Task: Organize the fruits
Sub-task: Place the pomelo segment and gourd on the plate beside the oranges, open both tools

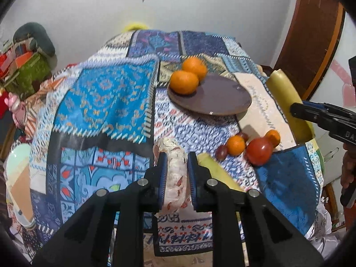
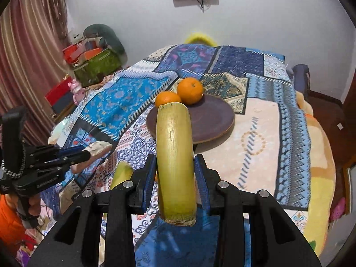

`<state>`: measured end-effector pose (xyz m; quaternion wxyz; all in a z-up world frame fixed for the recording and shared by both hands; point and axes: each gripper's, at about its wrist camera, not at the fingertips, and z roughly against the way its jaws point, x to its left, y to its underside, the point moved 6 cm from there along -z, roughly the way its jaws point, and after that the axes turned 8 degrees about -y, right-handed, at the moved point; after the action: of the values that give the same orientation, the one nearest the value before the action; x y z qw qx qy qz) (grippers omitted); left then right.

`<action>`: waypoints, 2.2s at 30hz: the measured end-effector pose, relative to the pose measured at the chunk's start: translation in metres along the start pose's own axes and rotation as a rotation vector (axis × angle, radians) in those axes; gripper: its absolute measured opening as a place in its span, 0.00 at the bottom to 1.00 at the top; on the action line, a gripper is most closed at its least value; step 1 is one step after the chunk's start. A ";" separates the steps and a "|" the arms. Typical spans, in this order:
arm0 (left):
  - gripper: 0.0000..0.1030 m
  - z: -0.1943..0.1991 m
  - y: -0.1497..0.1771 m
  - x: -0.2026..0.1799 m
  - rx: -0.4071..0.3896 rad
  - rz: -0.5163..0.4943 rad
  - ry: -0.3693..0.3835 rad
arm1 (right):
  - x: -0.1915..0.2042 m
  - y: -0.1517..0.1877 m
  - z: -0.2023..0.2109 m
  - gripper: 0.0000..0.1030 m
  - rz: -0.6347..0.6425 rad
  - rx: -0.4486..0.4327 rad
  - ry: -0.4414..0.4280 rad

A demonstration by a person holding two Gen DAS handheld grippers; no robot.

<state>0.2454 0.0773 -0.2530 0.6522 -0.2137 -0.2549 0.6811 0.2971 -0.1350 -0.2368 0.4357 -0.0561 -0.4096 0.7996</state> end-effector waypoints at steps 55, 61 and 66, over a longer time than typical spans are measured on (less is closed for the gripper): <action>0.18 -0.121 -0.134 -0.040 -0.096 -0.022 0.055 | -0.060 -0.077 -0.133 0.31 0.008 0.048 -0.041; 0.17 -0.134 -0.128 -0.044 -0.031 0.002 0.122 | -0.054 -0.078 -0.140 0.31 0.048 0.063 -0.043; 0.15 -0.134 -0.125 -0.049 -0.033 -0.002 0.131 | -0.057 -0.078 -0.141 0.31 0.049 0.073 -0.059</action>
<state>0.4289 0.0404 -0.2811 0.6646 -0.2682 -0.2230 0.6608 0.4452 -0.0698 -0.2898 0.4055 -0.0265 -0.3915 0.8256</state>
